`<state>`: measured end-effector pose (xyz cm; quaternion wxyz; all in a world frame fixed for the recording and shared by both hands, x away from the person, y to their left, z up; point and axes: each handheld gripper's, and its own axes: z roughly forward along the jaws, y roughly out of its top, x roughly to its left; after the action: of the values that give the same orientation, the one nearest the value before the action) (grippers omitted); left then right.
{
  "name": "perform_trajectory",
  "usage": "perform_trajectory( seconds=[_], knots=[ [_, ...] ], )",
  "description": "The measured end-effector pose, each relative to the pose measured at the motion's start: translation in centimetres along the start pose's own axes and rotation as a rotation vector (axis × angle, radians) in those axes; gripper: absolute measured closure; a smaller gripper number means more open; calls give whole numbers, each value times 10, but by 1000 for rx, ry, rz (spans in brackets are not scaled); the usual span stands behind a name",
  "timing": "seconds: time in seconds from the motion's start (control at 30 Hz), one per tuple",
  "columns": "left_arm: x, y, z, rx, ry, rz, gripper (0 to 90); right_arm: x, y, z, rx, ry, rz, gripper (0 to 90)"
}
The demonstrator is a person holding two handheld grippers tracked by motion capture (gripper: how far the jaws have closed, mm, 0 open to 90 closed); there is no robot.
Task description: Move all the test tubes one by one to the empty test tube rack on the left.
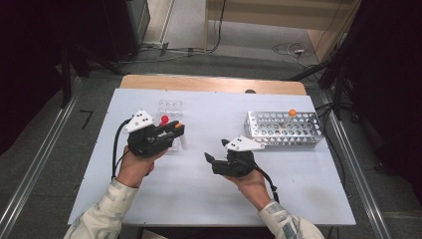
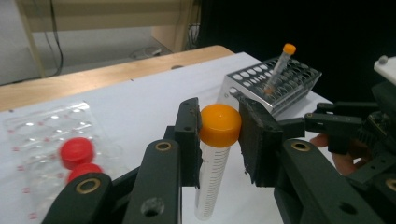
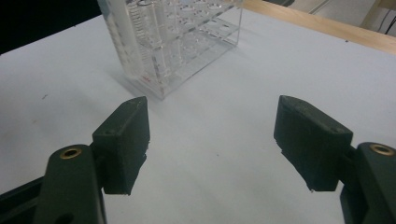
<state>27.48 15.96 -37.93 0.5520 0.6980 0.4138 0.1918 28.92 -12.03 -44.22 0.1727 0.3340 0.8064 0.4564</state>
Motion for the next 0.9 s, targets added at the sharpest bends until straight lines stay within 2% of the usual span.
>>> perform_trajectory(
  seconds=[0.27,0.57,0.77,0.9],
  knots=[
    [17,7,-18,2,69,-2,701,-4,-1,-1,0,-11,5,258],
    [37,6,-27,3,129,-12,701,-6,-1,-1,1,-16,5,259],
    [48,5,-27,-9,175,-19,702,-7,-1,-2,1,-22,13,261],
    [52,4,-22,-26,218,-7,702,-9,-1,-2,-1,-26,13,261]
  ],
)
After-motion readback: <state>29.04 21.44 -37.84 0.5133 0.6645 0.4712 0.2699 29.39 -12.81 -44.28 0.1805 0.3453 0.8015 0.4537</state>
